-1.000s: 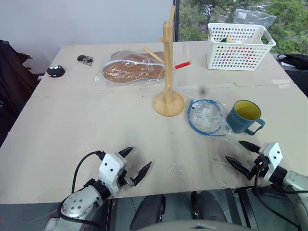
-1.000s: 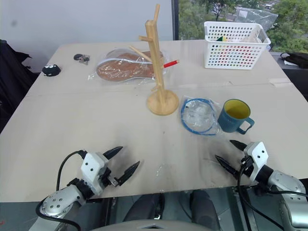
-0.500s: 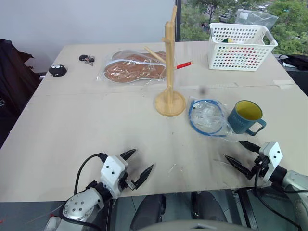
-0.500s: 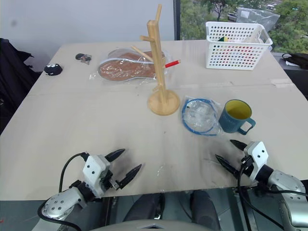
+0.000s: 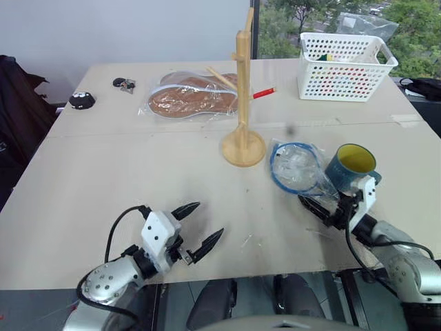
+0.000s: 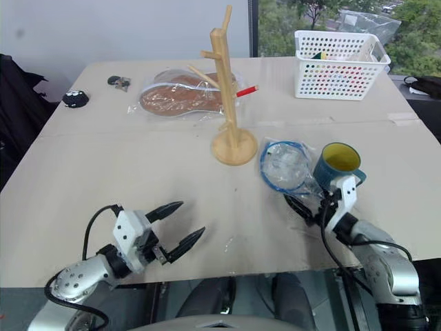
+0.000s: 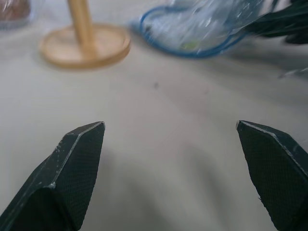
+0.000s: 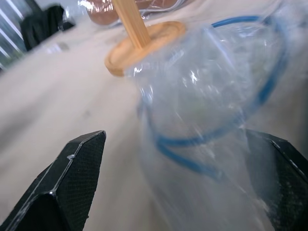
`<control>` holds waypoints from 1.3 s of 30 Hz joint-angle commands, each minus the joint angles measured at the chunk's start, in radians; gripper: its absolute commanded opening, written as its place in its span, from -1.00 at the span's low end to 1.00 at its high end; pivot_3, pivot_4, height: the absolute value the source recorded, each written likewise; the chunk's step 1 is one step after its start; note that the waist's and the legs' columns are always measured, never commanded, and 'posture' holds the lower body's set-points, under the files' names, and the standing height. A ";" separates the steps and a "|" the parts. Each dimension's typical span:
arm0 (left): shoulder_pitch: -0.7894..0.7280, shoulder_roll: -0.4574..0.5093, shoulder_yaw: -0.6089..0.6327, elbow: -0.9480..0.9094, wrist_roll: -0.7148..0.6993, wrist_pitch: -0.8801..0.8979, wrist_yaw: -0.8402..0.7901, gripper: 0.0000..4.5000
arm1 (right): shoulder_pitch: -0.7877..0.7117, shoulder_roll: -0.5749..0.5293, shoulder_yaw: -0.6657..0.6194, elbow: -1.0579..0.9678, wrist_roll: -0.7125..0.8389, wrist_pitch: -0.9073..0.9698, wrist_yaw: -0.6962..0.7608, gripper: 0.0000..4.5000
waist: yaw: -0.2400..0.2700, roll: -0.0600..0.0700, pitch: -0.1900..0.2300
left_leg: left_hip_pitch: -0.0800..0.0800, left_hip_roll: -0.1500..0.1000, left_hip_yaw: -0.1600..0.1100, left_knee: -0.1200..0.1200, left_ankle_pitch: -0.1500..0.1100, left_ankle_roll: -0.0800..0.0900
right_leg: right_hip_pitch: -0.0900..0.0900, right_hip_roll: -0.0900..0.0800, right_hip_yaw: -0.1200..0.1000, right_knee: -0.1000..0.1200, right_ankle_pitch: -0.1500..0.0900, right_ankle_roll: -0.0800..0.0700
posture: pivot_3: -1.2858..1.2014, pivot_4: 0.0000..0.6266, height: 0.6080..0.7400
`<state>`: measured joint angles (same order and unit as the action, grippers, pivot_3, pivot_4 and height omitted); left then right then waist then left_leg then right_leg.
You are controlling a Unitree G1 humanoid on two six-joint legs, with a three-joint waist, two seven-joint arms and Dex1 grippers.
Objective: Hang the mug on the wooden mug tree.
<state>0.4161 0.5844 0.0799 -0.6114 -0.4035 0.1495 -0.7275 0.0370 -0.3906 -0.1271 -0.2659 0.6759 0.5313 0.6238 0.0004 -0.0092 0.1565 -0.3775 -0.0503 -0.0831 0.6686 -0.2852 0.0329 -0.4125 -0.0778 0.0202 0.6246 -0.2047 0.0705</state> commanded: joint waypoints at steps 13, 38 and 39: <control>-0.164 0.129 0.131 -0.161 -0.255 0.183 -0.033 1.00 | -0.184 0.104 -0.014 0.080 0.106 0.200 -0.175 -0.35 | -0.014 0.001 0.000 | 0.000 0.000 0.000 0.000 0.000 0.000 | -0.001 0.002 0.000 0.000 0.002 0.003 | 0.03 -0.52 1.00; -0.301 0.121 0.129 -0.189 -0.426 0.285 0.046 1.00 | -0.387 -0.064 -0.141 -0.117 0.348 0.282 -0.073 -0.99 | -0.011 0.002 0.002 | -0.001 0.000 -0.001 0.000 0.000 0.000 | -0.001 0.003 0.001 0.000 0.002 0.003 | 0.03 -0.52 1.00; -0.312 0.126 0.127 -0.192 -0.445 0.299 0.048 1.00 | -0.401 -0.078 -0.153 -0.122 0.364 0.291 -0.080 -0.99 | -0.011 0.002 0.002 | -0.001 0.000 -0.001 0.000 0.000 0.000 | -0.001 0.003 0.001 0.000 0.002 0.003 | 0.03 -0.52 1.00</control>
<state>0.1194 0.7004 0.2034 -0.7515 -0.7971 0.4304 -0.6881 -0.3351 -0.4481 -0.2299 -0.3313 0.9804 0.8158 0.5537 -0.0109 -0.0071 0.1581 -0.3787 -0.0499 -0.0838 0.6685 -0.2849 0.0325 -0.4138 -0.0748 0.0211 0.6246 -0.2029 0.0732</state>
